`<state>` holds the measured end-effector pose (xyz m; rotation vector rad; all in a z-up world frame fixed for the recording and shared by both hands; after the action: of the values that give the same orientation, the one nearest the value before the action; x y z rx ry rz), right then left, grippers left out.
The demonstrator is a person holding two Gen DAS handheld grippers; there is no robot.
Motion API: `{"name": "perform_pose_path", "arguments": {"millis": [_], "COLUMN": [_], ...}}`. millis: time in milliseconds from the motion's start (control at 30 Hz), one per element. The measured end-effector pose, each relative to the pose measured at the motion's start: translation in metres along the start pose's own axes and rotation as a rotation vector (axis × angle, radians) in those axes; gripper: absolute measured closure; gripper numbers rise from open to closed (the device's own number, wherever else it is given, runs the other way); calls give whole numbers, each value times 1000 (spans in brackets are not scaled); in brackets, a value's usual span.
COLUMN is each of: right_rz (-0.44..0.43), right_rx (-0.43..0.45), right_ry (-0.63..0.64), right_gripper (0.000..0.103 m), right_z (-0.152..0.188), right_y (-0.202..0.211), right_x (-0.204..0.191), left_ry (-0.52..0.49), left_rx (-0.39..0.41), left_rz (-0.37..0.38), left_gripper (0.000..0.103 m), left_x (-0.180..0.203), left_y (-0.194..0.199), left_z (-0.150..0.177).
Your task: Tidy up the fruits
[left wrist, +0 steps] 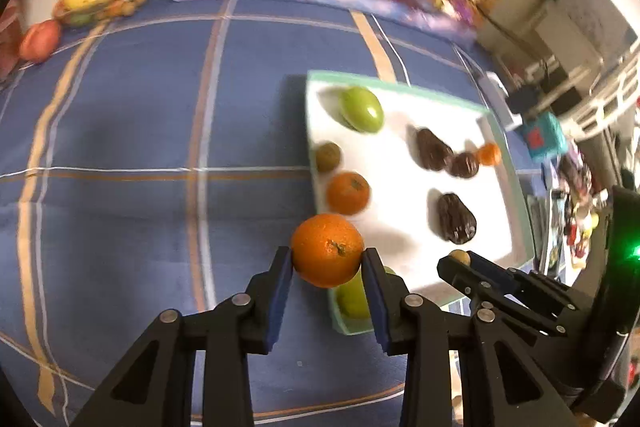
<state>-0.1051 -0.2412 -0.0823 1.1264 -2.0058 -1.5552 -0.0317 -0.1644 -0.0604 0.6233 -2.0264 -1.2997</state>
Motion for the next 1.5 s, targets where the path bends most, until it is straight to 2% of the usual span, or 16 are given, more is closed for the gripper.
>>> {"name": "perform_pose_path", "arguments": {"millis": [200,267,433,700,767,800,833,867,900,933,1000,1100,1167,1267,1367,1500], "right_rz": [24,30,44,47,49,48,48,48,49,51,52,45,46,42,17,28], "right_rx": [-51,-69,-105,-114,-109,-103,-99,-91,-83,-73,-54,-19,5,32,45,95], "right_ry": [-42,-49,-51,-59,-58,-56,-56,-58,-58,-56,-44,-27,-15,6,-1,-8], "right_gripper": [79,79,79,79,79,76,73,66,59,58,50,35,31,16,15,10], "right_z": [11,13,22,22,22,25,26,27,28,29,32,38,41,49,56,53], "right_y": [-11,-16,-25,-35,-35,-33,-32,-30,-28,-25,-21,-13,-8,1,7,17], "right_x": [27,33,35,29,30,35,35,35,35,34,31,23,18,10,5,8], "left_ry": [-30,-44,-65,-41,-25,-5,10,24,34,41,55,79,89,77,78,86], "left_rx": [-46,-48,-46,-47,-30,-15,-5,1,6,12,22,44,52,69,85,111], "left_rz": [17,-8,-42,-33,-46,-66,-83,-102,-124,-149,-214,-291,-321,-362,-365,-368], "left_gripper": [65,65,64,63,48,34,31,29,23,14,1,0,0,0,0,0], "left_x": [13,15,20,13,7,0,-7,-14,-19,-26,-42,-64,-72,-81,-82,-86], "left_y": [-29,-32,-36,-30,-23,-17,-12,-8,-6,-3,3,16,22,35,42,53], "left_z": [3,2,2,5,6,7,9,11,13,16,26,37,42,51,54,54]}}
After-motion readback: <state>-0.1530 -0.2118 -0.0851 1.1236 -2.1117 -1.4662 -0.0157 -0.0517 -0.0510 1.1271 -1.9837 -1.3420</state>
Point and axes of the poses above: each gripper's, at about its wrist camera, not at the fingertips, and y roughly against the way its jaws point, x to its right, z to its underside, the point moved 7 cm from there along -y, roughly the way its jaws point, and after that the axes turned 1 degree about -z, right-handed, at the moved point
